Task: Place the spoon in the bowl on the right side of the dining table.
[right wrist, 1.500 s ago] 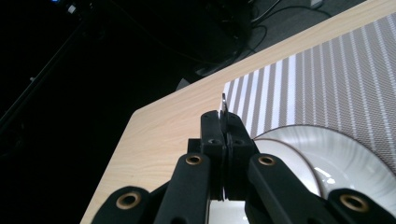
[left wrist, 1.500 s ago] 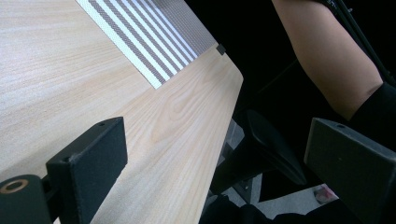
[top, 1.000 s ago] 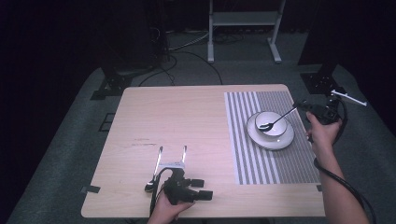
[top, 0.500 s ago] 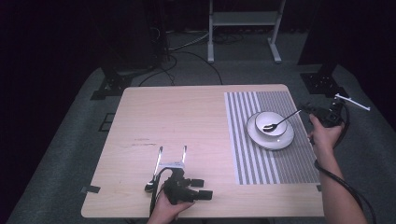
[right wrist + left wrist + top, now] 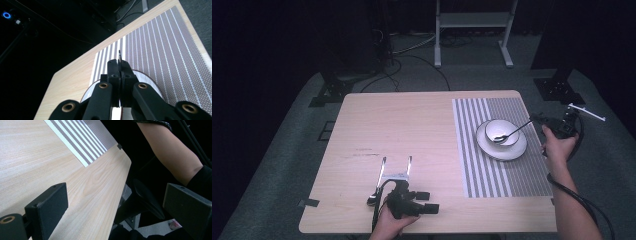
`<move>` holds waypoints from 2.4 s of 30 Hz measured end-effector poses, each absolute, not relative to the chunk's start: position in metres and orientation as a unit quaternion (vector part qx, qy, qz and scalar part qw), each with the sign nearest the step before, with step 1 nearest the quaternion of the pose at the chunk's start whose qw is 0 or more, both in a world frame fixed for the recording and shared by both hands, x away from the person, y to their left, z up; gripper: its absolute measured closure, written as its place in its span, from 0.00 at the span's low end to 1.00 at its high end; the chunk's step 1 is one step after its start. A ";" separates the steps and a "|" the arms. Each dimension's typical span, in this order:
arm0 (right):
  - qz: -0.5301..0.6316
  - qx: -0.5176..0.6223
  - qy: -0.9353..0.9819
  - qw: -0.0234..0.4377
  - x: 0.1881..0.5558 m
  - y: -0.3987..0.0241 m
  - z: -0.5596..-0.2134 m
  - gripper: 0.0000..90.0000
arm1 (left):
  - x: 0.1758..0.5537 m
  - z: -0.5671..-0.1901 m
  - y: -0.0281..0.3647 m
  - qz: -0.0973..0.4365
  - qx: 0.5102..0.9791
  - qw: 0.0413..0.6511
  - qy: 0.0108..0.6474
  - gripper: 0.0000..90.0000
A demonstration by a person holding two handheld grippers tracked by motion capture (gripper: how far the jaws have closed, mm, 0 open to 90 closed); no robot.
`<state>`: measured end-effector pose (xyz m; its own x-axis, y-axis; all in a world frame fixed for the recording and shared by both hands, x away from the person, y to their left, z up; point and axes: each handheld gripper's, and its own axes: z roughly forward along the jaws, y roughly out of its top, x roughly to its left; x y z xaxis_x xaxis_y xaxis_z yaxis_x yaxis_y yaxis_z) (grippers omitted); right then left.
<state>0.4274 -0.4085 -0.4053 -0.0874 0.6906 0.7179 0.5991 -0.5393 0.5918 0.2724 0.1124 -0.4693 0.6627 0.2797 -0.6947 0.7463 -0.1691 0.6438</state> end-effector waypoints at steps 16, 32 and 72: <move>0.559 0.671 0.486 0.027 0.428 -0.408 -0.414 0.98 | 0.273 -0.468 0.113 -0.215 0.734 0.541 0.349 0.05; 0.558 0.675 0.482 0.023 0.427 -0.412 -0.420 0.98 | 0.273 -0.469 0.113 -0.215 0.733 0.542 0.349 0.05; 0.568 0.653 0.501 0.011 0.407 -0.406 -0.433 0.64 | 0.276 -0.462 0.115 -0.214 0.730 0.551 0.344 0.05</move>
